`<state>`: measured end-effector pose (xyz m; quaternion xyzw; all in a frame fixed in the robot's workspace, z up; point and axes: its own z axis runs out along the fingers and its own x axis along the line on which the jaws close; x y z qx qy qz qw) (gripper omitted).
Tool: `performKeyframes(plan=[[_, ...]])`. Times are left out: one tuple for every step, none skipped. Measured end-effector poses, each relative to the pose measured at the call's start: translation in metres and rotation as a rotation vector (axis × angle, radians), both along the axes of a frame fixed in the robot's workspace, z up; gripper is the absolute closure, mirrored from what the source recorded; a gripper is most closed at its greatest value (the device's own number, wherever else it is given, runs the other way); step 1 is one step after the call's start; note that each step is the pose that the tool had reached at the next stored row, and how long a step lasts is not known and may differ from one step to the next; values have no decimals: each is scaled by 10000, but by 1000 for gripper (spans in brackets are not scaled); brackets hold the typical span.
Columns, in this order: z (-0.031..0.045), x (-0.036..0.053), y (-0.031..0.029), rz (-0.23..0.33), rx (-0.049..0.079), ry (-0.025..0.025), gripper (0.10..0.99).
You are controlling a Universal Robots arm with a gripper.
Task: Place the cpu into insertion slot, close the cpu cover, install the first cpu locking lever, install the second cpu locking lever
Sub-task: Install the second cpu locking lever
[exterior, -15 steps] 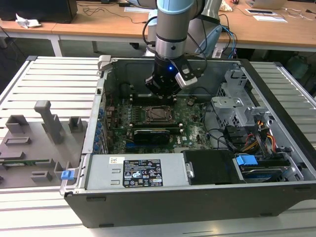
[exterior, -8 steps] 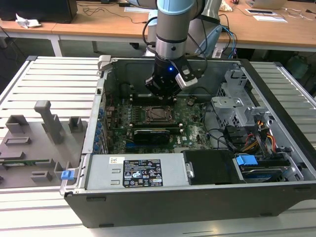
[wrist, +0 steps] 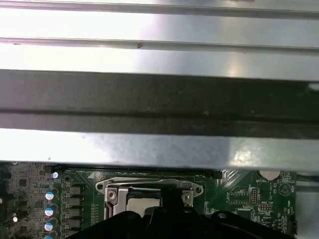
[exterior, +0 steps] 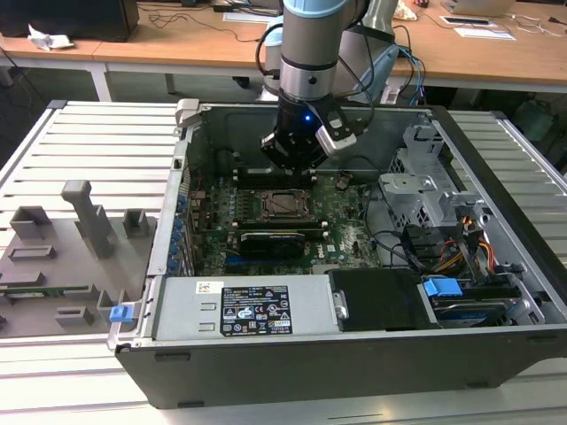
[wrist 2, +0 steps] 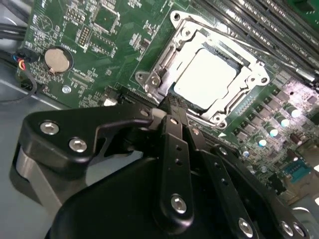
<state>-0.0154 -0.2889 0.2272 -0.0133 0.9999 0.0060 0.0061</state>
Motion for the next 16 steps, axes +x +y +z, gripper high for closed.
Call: performKeyframes(plan=[[2, 0, -6, 2, -4, 2, 980], [1, 0, -11, 1, -3, 2, 980], [1, 0, -17, 0, -4, 2, 980], [1, 0, -23, 0, -3, 2, 980], [1, 0, -30, 0, -4, 2, 980], [1, 0, -39, 0, -4, 2, 980], [1, 0, -46, 0, -3, 2, 980], [3, -1, -49, -2, -4, 2, 980], [32, 0, -52, 0, -4, 2, 980], [70, 0, -52, -1, -6, 2, 980], [116, 0, -52, 0, -14, 2, 980], [150, 0, -52, 1, -21, 2, 980], [184, 0, -52, -1, -36, 2, 980], [196, 0, -52, 1, -51, 1, 980], [196, -1, -54, -1, -51, 1, 980], [197, -1, -58, -1, -53, 2, 980]])
